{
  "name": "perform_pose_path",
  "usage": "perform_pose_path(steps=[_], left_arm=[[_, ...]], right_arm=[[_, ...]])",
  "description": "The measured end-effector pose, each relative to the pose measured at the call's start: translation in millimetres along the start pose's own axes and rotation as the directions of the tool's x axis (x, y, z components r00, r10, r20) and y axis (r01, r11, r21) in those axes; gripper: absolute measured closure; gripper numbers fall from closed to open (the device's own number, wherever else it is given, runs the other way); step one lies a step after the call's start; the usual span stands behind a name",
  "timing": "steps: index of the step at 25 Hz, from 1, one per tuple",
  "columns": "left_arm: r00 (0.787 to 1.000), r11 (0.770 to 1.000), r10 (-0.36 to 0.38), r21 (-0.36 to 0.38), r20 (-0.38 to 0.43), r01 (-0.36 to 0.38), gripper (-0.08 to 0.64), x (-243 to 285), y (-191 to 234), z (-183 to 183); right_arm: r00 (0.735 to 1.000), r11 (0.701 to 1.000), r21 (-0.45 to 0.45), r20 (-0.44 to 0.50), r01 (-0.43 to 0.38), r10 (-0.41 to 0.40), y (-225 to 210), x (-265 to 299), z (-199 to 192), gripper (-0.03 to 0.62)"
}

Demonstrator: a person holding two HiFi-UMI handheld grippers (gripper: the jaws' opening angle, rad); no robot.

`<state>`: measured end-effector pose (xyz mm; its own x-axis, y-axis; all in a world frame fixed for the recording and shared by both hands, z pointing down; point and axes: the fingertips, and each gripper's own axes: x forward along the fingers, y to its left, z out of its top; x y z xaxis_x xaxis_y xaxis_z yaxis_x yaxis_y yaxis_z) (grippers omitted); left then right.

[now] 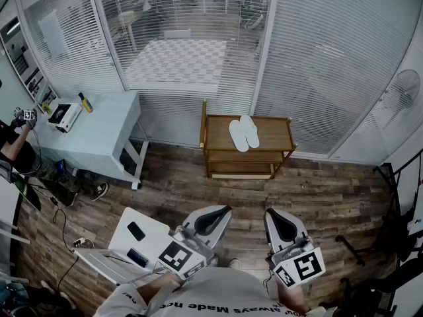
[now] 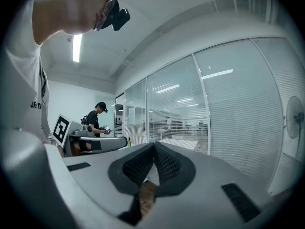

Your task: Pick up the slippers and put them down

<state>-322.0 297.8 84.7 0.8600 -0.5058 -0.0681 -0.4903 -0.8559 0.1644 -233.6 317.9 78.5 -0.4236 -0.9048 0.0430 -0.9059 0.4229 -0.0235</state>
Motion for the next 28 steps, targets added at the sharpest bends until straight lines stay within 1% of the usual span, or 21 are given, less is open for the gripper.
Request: perform_pose_path(steps=[4, 6, 9, 11, 15, 22, 28], left_arm=[[1.0, 1.0, -0.014, 0.019, 0.02, 0.014, 0.547, -7, 10, 0], [1.0, 1.0, -0.02, 0.019, 0.015, 0.02, 0.547, -9, 14, -1], [1.0, 1.0, -0.027, 0.014, 0.005, 0.027, 0.546, -15, 20, 0], [1.0, 1.0, -0.027, 0.008, -0.004, 0.027, 0.546, -18, 25, 0], [1.0, 1.0, -0.026, 0.016, 0.006, 0.026, 0.546, -14, 34, -1], [1.0, 1.0, -0.011, 0.016, 0.021, 0.011, 0.546, 14, 47, -3], [1.0, 1.0, -0.005, 0.021, 0.029, 0.005, 0.546, 62, 60, -2]], right_arm=[[1.0, 1.0, -0.007, -0.005, 0.016, -0.016, 6, 7, -2, 0.577], [1.0, 1.0, -0.008, 0.001, 0.018, -0.018, 8, 11, -2, 0.577], [0.999, 1.0, 0.022, 0.024, 0.02, -0.021, 14, 16, -1, 0.575], [0.999, 0.999, 0.029, 0.021, 0.026, -0.026, 17, 21, -2, 0.575], [1.0, 0.999, 0.022, 0.007, 0.027, -0.028, 15, 28, -5, 0.575], [0.999, 0.999, 0.023, 0.016, 0.028, -0.028, -13, 42, -8, 0.575], [0.999, 1.0, 0.019, 0.025, 0.022, -0.023, -61, 59, -2, 0.575]])
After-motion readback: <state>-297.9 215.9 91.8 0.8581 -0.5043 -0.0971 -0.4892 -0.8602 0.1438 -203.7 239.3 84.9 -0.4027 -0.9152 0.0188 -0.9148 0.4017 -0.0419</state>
